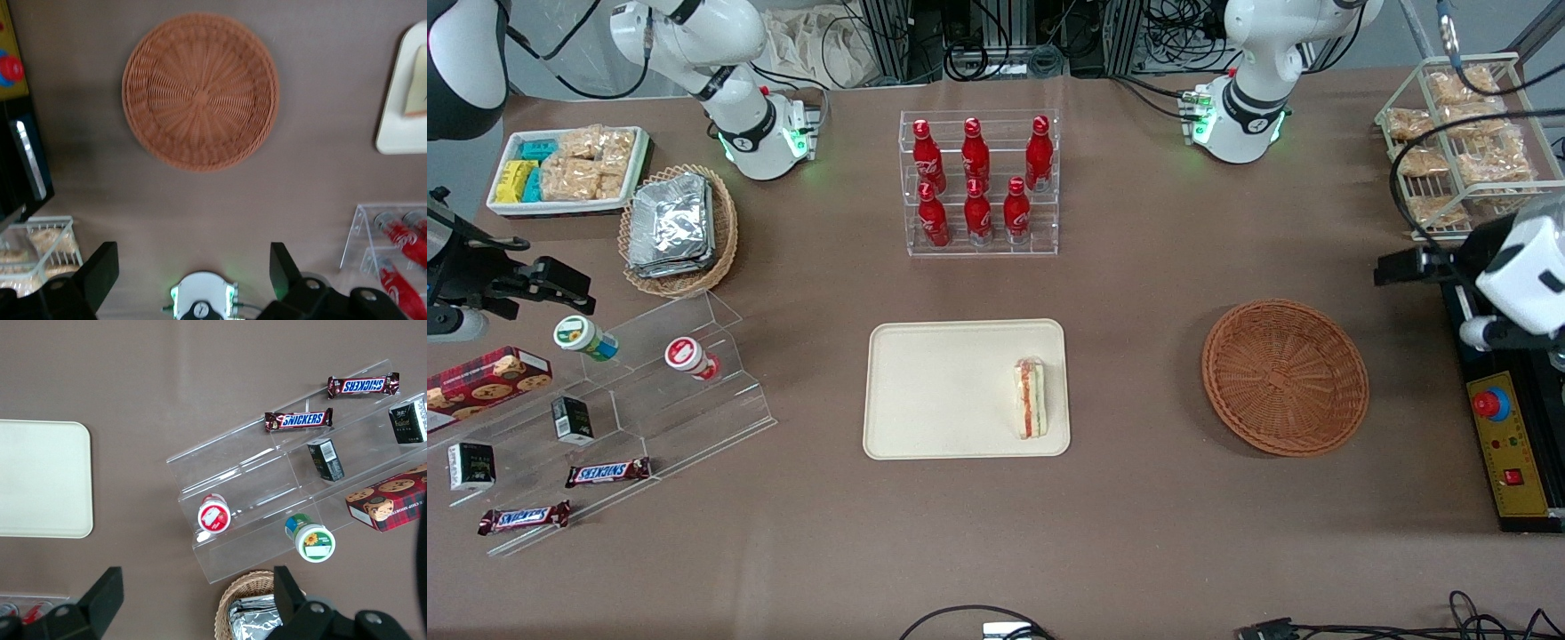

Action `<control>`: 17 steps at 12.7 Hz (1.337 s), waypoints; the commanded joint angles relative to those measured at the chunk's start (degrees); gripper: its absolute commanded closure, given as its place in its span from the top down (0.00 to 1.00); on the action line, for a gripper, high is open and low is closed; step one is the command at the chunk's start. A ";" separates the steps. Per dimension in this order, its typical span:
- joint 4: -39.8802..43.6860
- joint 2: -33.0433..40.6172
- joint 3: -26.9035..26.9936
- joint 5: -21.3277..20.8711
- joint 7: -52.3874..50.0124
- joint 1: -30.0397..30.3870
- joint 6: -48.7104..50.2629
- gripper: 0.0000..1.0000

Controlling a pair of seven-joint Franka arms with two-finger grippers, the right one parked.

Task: Place sandwich from basket to tray

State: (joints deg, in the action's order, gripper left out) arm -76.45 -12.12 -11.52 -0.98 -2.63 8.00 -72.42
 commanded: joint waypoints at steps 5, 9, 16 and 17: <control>-21.90 13.27 -0.78 -0.52 0.61 0.53 -13.89 1.00; -19.97 13.27 -0.52 -1.66 -0.26 -1.13 -13.37 1.00; -20.14 12.92 0.89 -1.57 -0.62 -1.23 -13.45 1.00; -20.14 12.92 0.89 -1.57 -0.88 -1.23 -13.45 1.00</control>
State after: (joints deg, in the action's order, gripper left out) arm -96.44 0.35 -10.75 -1.62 -2.80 7.17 -85.63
